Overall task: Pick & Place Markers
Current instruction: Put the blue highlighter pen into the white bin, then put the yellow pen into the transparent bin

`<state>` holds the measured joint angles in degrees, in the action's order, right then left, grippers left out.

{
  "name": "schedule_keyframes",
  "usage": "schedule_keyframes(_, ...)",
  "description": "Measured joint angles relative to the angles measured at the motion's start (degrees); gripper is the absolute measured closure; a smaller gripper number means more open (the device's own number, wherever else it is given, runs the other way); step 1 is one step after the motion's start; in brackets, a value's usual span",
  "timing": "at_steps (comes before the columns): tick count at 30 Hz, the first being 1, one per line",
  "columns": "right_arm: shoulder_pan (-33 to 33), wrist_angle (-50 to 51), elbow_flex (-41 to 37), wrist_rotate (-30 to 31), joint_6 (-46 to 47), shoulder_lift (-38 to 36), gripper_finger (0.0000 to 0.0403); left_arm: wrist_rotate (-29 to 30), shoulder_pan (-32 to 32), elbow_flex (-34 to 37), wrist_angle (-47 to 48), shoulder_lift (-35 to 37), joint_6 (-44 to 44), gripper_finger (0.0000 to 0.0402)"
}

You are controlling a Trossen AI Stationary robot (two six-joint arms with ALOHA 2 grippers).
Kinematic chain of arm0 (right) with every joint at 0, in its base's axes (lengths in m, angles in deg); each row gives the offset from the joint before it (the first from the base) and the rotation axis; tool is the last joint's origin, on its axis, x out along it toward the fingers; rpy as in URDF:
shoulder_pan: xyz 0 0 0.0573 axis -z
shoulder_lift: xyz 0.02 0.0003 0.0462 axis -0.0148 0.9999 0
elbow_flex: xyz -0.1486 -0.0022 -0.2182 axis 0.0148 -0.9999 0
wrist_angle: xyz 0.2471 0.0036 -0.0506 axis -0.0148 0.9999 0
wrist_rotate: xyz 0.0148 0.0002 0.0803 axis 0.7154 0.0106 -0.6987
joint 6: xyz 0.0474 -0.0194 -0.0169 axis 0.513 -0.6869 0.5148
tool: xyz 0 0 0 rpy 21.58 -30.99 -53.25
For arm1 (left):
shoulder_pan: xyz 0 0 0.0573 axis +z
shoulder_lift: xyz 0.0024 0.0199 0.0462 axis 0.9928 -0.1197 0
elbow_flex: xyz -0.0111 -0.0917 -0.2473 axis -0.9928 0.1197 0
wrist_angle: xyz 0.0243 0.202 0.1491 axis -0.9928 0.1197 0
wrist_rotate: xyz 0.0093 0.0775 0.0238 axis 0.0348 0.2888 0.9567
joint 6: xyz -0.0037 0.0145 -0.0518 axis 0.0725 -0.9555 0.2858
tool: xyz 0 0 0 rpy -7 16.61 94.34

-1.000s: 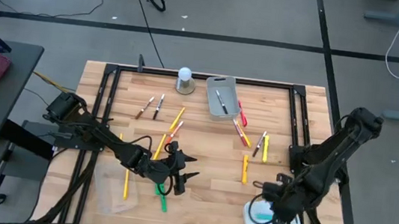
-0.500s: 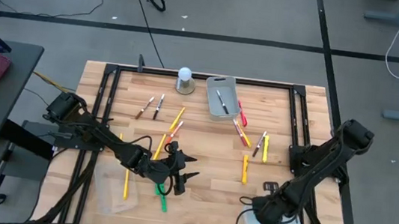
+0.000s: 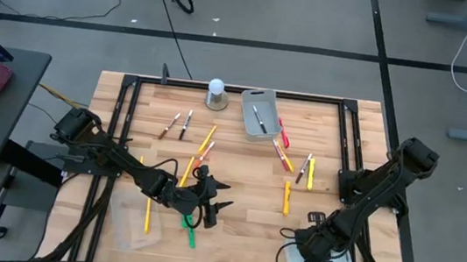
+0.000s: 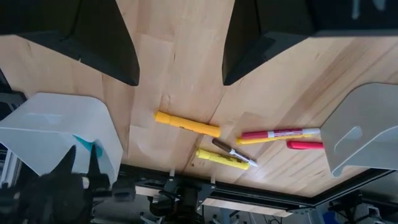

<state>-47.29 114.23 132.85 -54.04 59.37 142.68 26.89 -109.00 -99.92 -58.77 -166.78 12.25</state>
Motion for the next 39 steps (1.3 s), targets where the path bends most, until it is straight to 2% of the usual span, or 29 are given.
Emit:
schedule_keyframes(7,0.0,-1.7,0.0,0.5,3.9,-9.8,0.0281,0.0,0.0,0.0,0.0,0.0,0.6,0.0165)
schedule_keyframes(10,0.0,-4.8,0.0,4.4,4.1,-14.2,0.0289,0.0,0.0,0.0,0.0,0.0,0.6,0.0165)
schedule_keyframes(14,0.0,-9.3,0.0,15.0,-2.1,-18.1,0.0298,0.0,0.0,0.0,0.0,0.0,0.6,0.0165)
schedule_keyframes(19,0.3,-11.5,0.1,35.5,-11.5,-18.7,0.0305,0.0,0.0,0.0,0.0,0.0,0.8,0.0165)
schedule_keyframes(22,2.2,-11.6,-1.2,44.8,-11.8,-18.5,0.0304,0.0,0.0,0.0,0.0,0.0,0.9,0.0165)
schedule_keyframes(24,4.0,-11.5,-3.0,48.1,-9.9,-18.5,0.0302,0.0,0.0,0.0,0.0,0.0,0.9,0.0165)
schedule_keyframes(33,18.5,-11.3,-15.8,49.0,1.3,-18.5,0.0269,0.0,0.0,0.0,0.0,0.0,0.8,0.0165)
schedule_keyframes(39,28.2,-11.5,-21.2,48.7,1.6,-18.5,0.0239,0.0,0.2,0.0,0.0,0.0,0.8,0.0165)
